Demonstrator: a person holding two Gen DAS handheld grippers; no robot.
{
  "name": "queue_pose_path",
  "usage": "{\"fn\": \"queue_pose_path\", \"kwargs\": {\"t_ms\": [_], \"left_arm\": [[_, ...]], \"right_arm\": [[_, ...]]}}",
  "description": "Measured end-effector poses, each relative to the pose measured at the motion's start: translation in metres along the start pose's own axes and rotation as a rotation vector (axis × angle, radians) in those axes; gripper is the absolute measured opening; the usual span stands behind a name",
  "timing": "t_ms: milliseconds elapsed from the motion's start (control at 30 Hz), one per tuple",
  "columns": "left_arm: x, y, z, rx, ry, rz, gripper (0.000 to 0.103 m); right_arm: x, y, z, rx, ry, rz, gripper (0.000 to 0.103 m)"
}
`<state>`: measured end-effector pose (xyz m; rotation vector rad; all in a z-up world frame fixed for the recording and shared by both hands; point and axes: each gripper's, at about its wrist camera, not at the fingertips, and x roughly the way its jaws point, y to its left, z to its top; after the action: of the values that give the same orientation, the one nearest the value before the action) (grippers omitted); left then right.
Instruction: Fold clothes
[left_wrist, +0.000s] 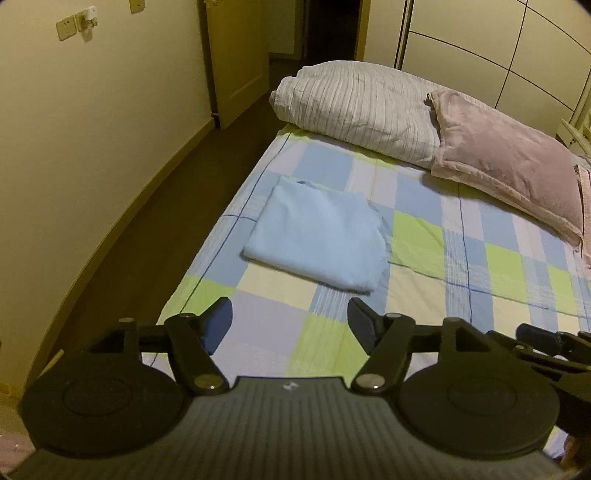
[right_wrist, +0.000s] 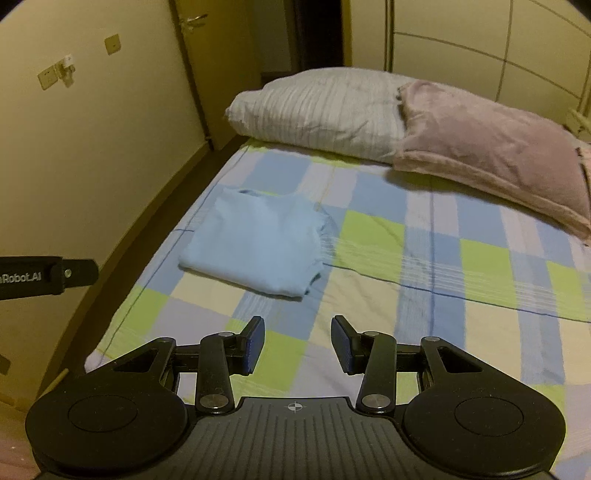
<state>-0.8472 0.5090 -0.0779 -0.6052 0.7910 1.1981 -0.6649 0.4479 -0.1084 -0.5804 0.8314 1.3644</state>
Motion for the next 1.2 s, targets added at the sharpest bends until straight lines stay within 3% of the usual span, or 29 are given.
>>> {"fn": "queue_pose_path", "kwargs": {"t_ms": [200,467,833,1200], "left_arm": [[-0.026,-0.004,-0.02,0.026,-0.043,0.025,0.068],[-0.028,0.011,-0.026,0.017,-0.03,-0.071,0.068],[0.009,0.052,0.004,0.183,0.028,-0.157,0.068],[0.058,0.069,0.034,0.24,0.097,-0.18,0.068]], "right_arm": [[-0.024,-0.004,-0.018,0.046,0.01,0.011,0.044],[-0.028,0.016,-0.021,0.06,0.043,-0.005,0.044],[0.002,0.065,-0.004,0.127,0.102,-0.073,0.044],[0.051,0.088,0.013,0.212,0.163,-0.111,0.044]]}}
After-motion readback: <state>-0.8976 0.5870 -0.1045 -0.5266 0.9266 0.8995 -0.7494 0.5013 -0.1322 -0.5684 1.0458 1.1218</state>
